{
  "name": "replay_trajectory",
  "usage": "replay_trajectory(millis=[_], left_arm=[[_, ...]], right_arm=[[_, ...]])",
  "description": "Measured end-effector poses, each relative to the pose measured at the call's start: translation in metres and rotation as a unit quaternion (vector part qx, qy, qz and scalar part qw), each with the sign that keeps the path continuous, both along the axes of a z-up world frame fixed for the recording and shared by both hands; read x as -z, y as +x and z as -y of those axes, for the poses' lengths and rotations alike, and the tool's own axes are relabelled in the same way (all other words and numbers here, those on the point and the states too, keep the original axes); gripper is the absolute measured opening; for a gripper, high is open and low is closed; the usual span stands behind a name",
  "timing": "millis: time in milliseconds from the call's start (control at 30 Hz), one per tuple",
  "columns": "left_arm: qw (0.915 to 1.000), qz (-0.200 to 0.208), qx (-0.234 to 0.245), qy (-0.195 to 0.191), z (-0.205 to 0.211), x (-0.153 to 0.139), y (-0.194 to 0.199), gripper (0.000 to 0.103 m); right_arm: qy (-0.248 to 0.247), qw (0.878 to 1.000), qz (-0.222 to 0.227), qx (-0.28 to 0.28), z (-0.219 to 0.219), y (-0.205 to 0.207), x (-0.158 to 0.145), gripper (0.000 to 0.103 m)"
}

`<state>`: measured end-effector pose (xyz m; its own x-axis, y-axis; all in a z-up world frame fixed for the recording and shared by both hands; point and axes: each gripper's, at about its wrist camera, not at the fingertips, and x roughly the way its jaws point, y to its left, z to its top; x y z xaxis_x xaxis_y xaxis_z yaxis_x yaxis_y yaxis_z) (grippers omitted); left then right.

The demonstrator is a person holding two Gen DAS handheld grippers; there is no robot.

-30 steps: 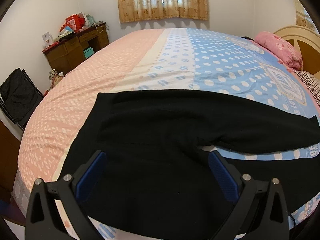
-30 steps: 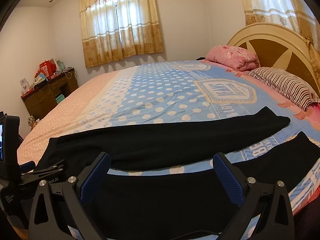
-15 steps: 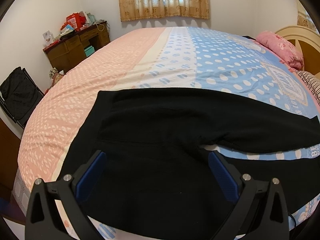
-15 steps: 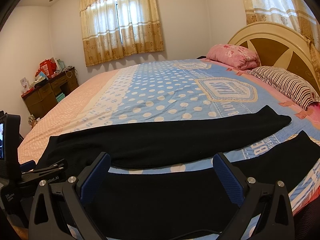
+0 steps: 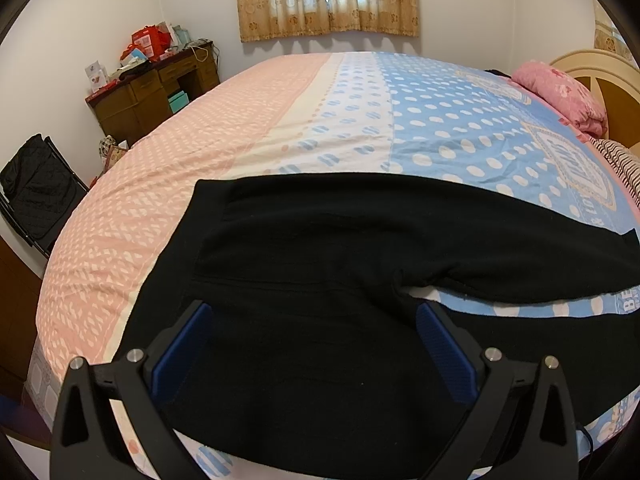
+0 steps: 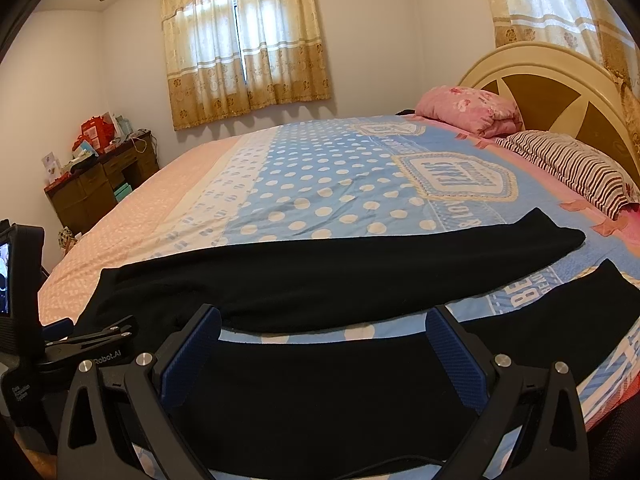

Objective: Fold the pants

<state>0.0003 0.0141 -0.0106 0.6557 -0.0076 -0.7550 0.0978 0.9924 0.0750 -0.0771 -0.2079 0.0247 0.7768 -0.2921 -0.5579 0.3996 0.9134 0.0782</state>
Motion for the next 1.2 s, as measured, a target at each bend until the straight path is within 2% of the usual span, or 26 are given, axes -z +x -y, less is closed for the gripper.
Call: replay_trajectory(millis=[900,1200], left_arm=[[1.0000,-0.007,0.000,-0.001,0.004,0.002,0.001,0.103],[0.9999,-0.012,0.000,0.002,0.003,0.005,0.004,0.103]], right_arm=[[0.006,1.000,-0.008,-0.006,0.001,0.005,0.004,0.102],[0.003,1.000,-0.022,-0.019,0.003,0.012,0.008,0.102]])
